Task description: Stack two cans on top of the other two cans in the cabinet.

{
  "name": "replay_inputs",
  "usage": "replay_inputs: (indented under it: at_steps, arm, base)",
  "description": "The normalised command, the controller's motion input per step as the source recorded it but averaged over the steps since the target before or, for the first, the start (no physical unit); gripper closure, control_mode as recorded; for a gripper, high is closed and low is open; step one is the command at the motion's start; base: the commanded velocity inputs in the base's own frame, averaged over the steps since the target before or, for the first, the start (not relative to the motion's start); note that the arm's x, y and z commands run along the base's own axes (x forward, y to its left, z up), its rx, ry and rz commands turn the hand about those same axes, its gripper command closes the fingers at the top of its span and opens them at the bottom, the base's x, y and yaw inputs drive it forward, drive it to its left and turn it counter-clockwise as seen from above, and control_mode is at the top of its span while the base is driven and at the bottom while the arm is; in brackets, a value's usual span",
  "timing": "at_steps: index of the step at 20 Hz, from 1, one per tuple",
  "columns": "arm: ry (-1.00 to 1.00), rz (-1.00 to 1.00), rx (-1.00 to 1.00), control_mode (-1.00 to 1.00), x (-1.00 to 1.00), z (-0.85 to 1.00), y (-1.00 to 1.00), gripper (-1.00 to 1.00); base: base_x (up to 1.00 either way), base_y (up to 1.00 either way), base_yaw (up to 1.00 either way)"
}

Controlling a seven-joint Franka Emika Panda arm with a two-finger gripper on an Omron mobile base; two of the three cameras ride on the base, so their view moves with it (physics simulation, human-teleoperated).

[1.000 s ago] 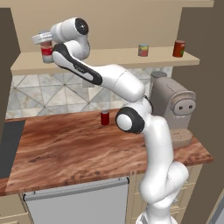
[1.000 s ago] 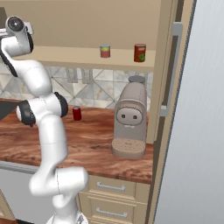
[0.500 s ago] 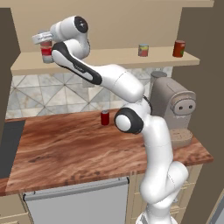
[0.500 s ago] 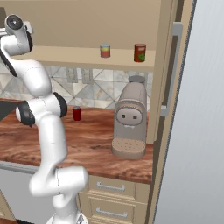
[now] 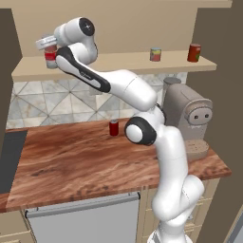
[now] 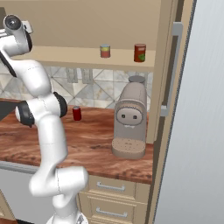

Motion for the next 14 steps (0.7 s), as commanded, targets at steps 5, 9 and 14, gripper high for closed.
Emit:
replay_inputs:
  at_steps: [5, 9, 14]
  arm:
    - [-0.03, 0.00, 0.00, -1.00, 0.00, -0.04, 0.00, -1.00]
    - [0.00, 0.00, 0.00, -1.00, -0.01, -0.04, 0.00, -1.00]
    - [0.00, 0.00, 0.00, -1.00, -0.02, -0.01, 0.00, -1.00]
  base:
    - [0.00, 0.00, 0.00]
    - [0.00, 0.00, 0.00]
    - [0.00, 0.00, 0.00]
